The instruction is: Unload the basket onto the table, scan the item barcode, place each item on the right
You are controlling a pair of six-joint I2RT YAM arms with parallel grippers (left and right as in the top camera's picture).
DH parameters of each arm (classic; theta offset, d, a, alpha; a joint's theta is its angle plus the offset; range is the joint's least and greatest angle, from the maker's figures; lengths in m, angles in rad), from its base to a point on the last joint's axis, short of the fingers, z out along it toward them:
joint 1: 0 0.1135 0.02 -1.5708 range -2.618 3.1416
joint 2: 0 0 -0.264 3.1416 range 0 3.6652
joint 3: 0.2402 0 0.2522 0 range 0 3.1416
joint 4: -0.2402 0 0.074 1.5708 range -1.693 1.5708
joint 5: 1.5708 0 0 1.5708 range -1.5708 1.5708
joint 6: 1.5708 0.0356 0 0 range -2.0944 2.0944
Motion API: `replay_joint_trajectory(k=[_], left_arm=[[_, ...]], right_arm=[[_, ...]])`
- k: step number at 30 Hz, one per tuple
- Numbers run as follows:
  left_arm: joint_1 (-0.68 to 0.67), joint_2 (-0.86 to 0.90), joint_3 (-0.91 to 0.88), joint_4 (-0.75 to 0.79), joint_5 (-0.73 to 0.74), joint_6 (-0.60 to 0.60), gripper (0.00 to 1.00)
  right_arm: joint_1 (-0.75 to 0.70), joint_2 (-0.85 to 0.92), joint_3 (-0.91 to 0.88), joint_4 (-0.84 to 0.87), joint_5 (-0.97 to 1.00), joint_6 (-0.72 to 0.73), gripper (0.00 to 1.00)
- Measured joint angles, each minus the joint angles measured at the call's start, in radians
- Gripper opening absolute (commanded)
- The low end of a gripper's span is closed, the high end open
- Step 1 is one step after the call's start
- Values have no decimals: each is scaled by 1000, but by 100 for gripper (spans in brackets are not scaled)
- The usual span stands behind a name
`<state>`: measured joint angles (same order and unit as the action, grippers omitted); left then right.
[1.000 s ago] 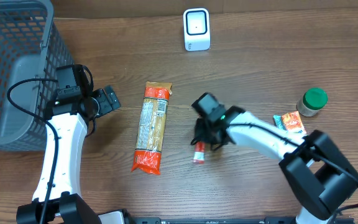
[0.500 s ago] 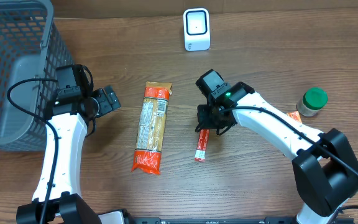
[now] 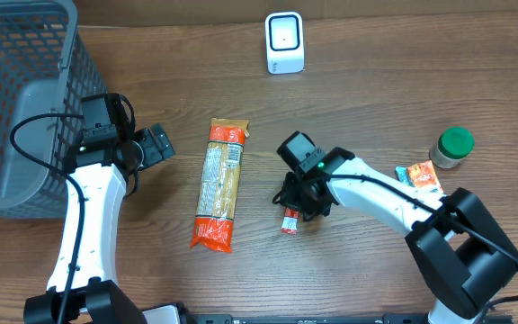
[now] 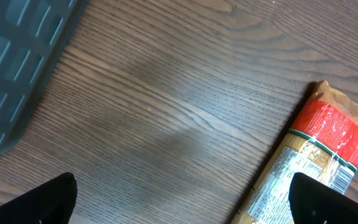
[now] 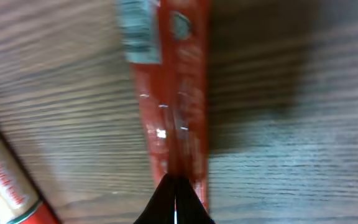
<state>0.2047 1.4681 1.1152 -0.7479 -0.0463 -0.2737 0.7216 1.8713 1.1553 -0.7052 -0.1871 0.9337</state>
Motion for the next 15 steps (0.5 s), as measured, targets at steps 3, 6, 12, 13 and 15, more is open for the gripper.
replay_joint_trajectory(k=[3, 6, 12, 13, 15], left_arm=[[0, 0, 0, 0, 0, 0, 100], [0, 0, 0, 0, 0, 0, 100], [0, 0, 0, 0, 0, 0, 100], [0, 0, 0, 0, 0, 0, 100], [0, 0, 0, 0, 0, 0, 100]], right_arm=[[0, 0, -31, 15, 4, 43, 4], [-1, 0, -32, -2, 14, 58, 4], [-41, 0, -3, -116, 23, -75, 4], [-55, 0, 10, -134, 28, -113, 4], [-82, 0, 43, -145, 36, -192, 4]])
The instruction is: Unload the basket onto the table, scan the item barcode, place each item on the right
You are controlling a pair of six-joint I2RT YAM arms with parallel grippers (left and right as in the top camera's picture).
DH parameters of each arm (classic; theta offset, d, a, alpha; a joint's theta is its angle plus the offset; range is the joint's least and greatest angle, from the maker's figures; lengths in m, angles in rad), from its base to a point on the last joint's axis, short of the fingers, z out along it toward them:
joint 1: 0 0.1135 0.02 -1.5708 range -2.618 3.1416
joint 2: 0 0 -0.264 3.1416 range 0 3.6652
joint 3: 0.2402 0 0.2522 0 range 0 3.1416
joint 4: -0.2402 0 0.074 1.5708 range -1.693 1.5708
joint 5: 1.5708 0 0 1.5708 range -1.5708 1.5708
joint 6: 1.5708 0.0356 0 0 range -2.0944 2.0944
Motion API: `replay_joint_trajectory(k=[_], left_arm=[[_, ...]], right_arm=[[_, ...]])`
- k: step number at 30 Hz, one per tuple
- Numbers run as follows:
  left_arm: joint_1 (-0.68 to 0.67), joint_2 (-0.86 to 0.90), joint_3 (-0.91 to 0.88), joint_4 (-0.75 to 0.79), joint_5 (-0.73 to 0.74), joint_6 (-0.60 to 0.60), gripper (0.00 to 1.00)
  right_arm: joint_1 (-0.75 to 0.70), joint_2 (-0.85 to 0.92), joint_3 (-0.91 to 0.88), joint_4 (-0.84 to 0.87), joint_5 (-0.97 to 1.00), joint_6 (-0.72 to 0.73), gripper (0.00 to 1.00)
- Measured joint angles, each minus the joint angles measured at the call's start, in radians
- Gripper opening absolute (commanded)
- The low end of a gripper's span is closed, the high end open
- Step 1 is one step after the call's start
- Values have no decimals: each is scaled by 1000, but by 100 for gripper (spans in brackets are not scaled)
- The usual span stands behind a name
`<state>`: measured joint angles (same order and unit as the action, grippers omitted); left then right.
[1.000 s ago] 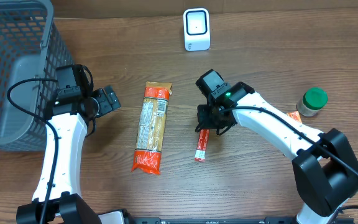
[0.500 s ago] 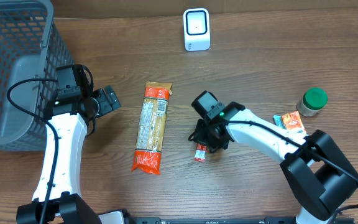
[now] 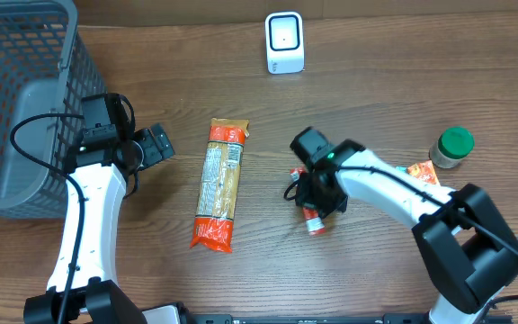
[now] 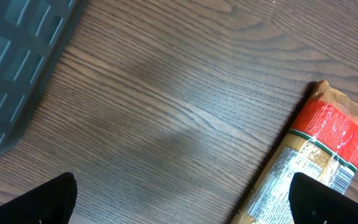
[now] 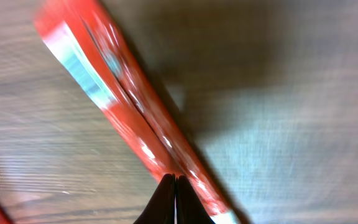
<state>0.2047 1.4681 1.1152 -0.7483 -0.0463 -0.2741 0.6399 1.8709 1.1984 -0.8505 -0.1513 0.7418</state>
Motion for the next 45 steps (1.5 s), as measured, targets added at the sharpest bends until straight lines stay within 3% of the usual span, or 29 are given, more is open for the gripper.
replay_joint_trajectory(k=[6, 8, 12, 20, 45], left_arm=[[0, 0, 0, 0, 0, 0, 100], [0, 0, 0, 0, 0, 0, 100], [0, 0, 0, 0, 0, 0, 100], [0, 0, 0, 0, 0, 0, 100], [0, 0, 0, 0, 0, 0, 100]], right_arm=[[-34, 0, 104, -57, 10, -192, 6], [-35, 0, 125, -111, 10, -257, 25], [-37, 0, 133, -202, 11, -382, 42], [-37, 0, 133, -287, 13, -483, 26], [54, 0, -24, -127, 56, -506, 28]])
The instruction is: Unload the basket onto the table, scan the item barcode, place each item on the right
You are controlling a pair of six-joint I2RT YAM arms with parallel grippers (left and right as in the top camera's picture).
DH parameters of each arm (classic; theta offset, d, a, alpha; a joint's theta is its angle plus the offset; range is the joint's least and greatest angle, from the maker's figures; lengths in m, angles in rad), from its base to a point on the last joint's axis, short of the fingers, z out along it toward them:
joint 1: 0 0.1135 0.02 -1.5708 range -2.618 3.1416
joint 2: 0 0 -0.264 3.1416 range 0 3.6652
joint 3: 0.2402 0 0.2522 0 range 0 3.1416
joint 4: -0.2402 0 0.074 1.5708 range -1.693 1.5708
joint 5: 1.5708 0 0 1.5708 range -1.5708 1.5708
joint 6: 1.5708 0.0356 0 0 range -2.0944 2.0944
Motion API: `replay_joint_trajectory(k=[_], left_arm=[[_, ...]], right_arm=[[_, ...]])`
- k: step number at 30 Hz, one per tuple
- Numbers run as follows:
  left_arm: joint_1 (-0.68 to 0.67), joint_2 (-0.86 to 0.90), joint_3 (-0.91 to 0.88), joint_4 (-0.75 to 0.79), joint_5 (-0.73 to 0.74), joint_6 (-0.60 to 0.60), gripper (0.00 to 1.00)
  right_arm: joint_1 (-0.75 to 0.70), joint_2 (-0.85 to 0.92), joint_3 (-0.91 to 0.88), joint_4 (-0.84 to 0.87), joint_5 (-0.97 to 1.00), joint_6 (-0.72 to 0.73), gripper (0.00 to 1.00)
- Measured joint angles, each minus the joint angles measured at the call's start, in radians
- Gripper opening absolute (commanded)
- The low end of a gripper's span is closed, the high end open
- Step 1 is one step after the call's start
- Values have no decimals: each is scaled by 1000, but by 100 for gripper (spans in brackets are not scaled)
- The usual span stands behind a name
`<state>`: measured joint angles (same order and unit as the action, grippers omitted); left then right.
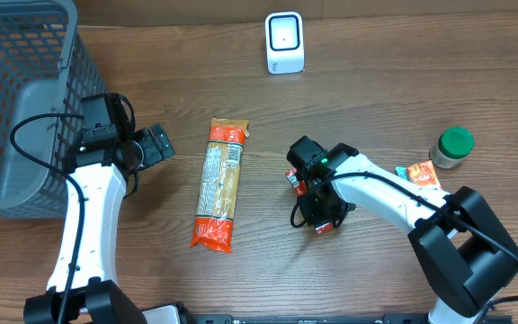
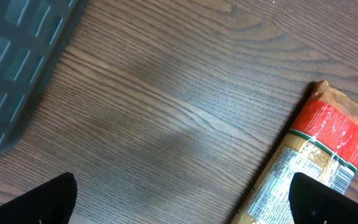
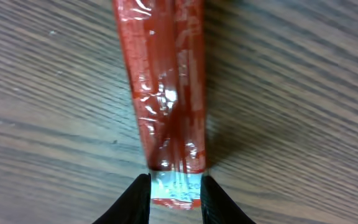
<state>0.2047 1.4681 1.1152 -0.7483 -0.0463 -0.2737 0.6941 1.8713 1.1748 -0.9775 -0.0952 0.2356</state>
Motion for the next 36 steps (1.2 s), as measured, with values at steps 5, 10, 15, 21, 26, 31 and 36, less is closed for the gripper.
replay_joint_trajectory(k=[5, 10, 15, 21, 26, 31, 36], left_arm=[[0, 0, 0, 0, 0, 0, 100], [0, 0, 0, 0, 0, 0, 100], [0, 0, 0, 0, 0, 0, 100], [0, 0, 0, 0, 0, 0, 100], [0, 0, 0, 0, 0, 0, 99], [0, 0, 0, 0, 0, 0, 100], [0, 0, 0, 0, 0, 0, 100]], right_arm=[[0, 0, -10, 25, 11, 0, 29], [0, 0, -13, 47, 17, 0, 29], [0, 0, -31, 64, 18, -1, 31], [0, -25, -84, 136, 7, 0, 5], [0, -32, -89, 129, 0, 0, 9], [0, -32, -89, 121, -2, -1, 4], [0, -32, -89, 120, -2, 0, 4]])
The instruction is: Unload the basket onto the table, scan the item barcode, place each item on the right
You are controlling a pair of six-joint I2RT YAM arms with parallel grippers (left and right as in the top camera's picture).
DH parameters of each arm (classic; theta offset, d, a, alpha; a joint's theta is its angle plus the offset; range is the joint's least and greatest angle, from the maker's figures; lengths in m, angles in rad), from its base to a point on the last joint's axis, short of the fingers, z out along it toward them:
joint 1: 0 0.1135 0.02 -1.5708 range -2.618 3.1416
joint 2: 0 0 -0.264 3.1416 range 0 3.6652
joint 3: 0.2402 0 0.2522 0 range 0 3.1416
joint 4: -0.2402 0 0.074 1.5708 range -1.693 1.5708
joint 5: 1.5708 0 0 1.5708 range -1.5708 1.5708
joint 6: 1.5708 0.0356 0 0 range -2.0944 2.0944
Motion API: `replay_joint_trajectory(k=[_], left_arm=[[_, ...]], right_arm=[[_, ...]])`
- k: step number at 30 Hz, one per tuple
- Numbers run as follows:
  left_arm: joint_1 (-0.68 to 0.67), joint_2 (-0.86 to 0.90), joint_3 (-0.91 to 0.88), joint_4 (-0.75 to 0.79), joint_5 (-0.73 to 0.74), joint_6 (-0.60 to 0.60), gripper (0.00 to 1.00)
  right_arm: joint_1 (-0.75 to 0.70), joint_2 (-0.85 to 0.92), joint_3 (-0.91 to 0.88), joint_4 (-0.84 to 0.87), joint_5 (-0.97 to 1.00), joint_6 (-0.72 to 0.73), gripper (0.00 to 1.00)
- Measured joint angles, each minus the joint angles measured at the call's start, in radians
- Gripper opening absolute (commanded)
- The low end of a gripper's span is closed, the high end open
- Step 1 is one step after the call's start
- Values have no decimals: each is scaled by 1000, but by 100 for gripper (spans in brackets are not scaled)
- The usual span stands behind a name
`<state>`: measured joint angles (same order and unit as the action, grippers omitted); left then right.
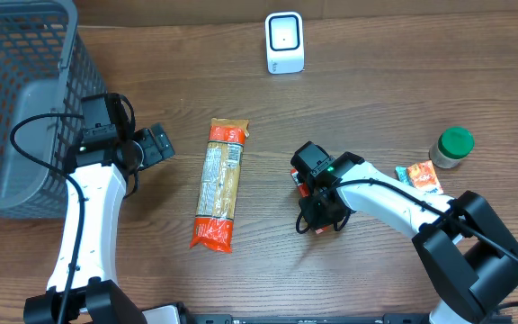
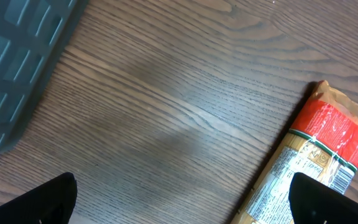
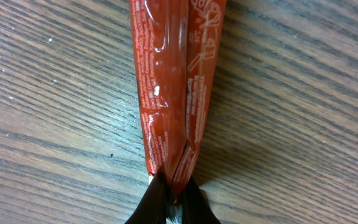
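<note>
A slim red packet (image 3: 176,81) lies lengthwise on the wooden table, glossy, with small white print. My right gripper (image 3: 174,200) is shut on its near end, and the wrapper is pinched into a fold between the fingertips. In the overhead view the right gripper (image 1: 317,220) sits right of the table's middle, and only a red bit of the packet (image 1: 300,183) shows beside the wrist. The white barcode scanner (image 1: 284,42) stands at the far edge. My left gripper (image 1: 156,144) hangs open by the basket with nothing between its fingers (image 2: 48,199).
A long pasta bag (image 1: 221,184) lies between the arms, its red end (image 2: 334,134) in the left wrist view. A grey wire basket (image 1: 16,90) fills the far left. A green-lidded jar (image 1: 452,147) and an orange packet (image 1: 421,177) sit at the right.
My right gripper's jaws stood open on either side of the packet's near end; now they are shut on it. The left arm has not moved.
My right gripper was shut at the end of the red packet, which pointed towards the near left. Then the packet lay turned, further right. Later the jaws were open around its end, and now they pinch that end. The left arm stayed still.
</note>
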<state>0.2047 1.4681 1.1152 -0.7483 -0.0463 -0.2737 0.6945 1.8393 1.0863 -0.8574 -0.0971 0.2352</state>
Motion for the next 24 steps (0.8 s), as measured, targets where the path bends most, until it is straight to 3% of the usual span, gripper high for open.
replay_joint_trajectory(k=[17, 24], left_arm=[[0, 0, 0, 0, 0, 0, 100], [0, 0, 0, 0, 0, 0, 100]], right_arm=[[0, -14, 2, -31, 0, -33, 4], [0, -237, 2, -76, 7, -126, 4]])
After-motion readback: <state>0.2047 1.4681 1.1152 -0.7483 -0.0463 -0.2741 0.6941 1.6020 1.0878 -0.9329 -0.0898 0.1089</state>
